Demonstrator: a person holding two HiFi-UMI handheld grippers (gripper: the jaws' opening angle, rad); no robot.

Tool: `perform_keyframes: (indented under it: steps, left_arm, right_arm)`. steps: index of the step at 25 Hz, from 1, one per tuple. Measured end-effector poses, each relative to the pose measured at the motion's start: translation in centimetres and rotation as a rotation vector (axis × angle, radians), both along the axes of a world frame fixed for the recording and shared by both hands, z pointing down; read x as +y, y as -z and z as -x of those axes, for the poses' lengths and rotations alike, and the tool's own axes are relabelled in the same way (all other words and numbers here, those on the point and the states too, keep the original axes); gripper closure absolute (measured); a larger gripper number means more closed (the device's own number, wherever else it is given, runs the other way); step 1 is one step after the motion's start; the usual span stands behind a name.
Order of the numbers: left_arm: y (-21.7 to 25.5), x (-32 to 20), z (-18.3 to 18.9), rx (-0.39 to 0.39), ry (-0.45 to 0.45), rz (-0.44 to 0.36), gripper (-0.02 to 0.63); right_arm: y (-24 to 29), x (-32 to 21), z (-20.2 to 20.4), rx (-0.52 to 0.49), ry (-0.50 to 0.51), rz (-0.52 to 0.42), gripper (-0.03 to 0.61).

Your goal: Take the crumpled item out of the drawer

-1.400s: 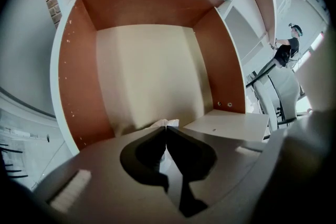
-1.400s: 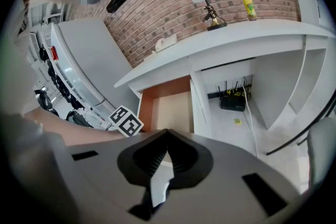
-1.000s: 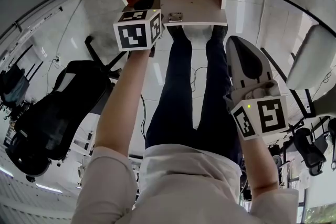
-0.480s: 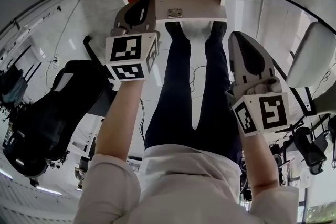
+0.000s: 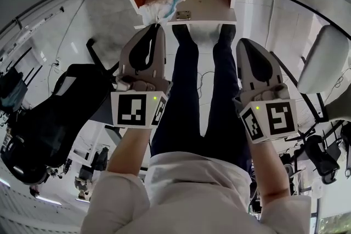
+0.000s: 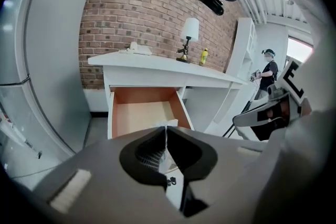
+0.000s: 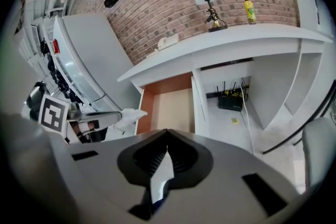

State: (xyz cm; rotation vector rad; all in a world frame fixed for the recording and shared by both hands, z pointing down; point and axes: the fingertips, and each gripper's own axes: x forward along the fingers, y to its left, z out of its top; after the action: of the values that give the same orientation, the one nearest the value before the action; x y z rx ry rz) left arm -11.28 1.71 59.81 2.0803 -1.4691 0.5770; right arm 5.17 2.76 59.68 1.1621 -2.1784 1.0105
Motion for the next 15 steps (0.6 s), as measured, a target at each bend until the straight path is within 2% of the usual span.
perform_keyframes:
  steps: [6, 15]
  left_arm:
    - [-0.6, 1.9, 0.0, 0.04, 0.043, 0.07, 0.594]
    - [-0.4, 2.3, -0.8, 0.064, 0.015, 0.078, 0.594]
  right_arm:
    - [0.1, 0.1, 0.4, 0.0, 0.018, -0.015, 0.569]
    - [0.1, 0.4, 0.1, 0.002, 0.019, -0.012, 0.569]
